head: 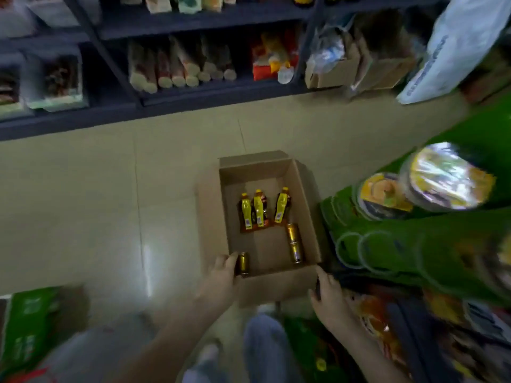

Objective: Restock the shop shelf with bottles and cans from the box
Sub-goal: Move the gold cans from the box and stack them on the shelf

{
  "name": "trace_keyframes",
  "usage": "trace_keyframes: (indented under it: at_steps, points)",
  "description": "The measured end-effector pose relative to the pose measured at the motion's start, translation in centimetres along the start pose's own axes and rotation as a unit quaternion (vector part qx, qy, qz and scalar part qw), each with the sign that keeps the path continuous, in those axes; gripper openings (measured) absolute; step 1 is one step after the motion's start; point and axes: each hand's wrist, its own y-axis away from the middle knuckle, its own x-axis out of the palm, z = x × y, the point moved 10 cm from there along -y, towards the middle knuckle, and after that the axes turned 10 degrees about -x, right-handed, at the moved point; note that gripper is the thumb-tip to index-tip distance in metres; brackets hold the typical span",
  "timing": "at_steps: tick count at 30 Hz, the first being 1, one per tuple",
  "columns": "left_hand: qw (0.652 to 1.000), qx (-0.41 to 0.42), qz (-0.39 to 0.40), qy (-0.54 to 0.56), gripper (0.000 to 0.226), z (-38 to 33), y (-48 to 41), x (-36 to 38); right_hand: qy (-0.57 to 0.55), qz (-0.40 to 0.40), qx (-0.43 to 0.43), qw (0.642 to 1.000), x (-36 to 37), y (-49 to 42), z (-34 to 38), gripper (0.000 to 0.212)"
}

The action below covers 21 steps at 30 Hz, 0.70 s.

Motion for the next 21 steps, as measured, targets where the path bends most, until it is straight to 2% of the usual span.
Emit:
trace_keyframes:
  at_steps: [3, 7, 11, 16, 21]
  points:
    - [0.999, -0.031, 0.009, 0.012, 0.063, -0.1, -8.8, 3.8, -0.036, 0.009, 0.019, 0.999, 3.8, -8.5, -2.9, 0.058]
    - [0.998, -0.05, 0.038, 0.001, 0.069, 0.5, -19.9, 11.3, -0.005, -0.023, 0.026, 0.999, 10.1, -19.9, -6.5, 0.049]
    - [0.997, -0.038, 0.063, -0.026, 0.075, 1.1, -30.0, 19.5, 0.027, -0.014, 0.035, 0.999, 17.9, -31.0, -10.9, 0.058]
    - [0.994, -0.051, 0.09, -0.024, 0.082, 2.2, -36.9, 27.2, 0.099, -0.003, 0.055, 0.994, 24.8, -39.6, -16.6, 0.069]
    - [0.993, -0.071, 0.093, 0.006, 0.08, 2.5, -39.1, 30.6, 0.201, -0.019, 0.063, 0.977, 26.2, -42.4, -18.7, 0.082]
